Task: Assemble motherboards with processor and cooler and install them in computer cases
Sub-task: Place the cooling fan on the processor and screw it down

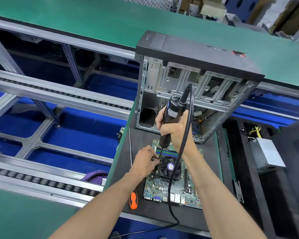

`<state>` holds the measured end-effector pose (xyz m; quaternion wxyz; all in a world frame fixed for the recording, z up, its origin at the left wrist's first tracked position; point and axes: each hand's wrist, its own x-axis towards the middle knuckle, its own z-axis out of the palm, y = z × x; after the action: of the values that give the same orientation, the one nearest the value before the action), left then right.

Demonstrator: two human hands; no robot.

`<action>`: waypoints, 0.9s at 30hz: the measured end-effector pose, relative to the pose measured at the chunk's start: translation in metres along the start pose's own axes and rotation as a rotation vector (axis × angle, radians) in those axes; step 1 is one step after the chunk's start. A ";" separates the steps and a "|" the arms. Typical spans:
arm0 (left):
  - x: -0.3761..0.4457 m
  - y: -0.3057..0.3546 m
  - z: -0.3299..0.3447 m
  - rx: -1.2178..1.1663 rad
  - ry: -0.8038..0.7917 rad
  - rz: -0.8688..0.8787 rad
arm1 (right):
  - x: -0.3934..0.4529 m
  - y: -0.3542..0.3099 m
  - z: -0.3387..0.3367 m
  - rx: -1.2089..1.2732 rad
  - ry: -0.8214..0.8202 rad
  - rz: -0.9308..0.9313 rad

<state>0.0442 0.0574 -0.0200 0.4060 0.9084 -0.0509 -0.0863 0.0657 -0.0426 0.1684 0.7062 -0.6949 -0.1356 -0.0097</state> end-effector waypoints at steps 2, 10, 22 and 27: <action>0.001 0.001 -0.001 0.010 -0.015 0.007 | 0.000 -0.001 0.001 -0.003 0.005 0.010; 0.003 -0.001 -0.002 0.011 -0.061 0.021 | 0.001 0.003 -0.001 -0.006 0.030 0.008; 0.000 0.007 -0.005 0.079 -0.018 -0.006 | -0.002 0.006 -0.014 0.024 0.057 -0.035; -0.002 0.022 -0.007 0.068 -0.005 0.150 | -0.017 -0.008 -0.031 0.119 0.063 -0.118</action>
<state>0.0427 0.0482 0.0010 0.3803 0.9150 -0.1227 -0.0561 0.0527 -0.0760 0.1731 0.7483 -0.6419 -0.1542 -0.0651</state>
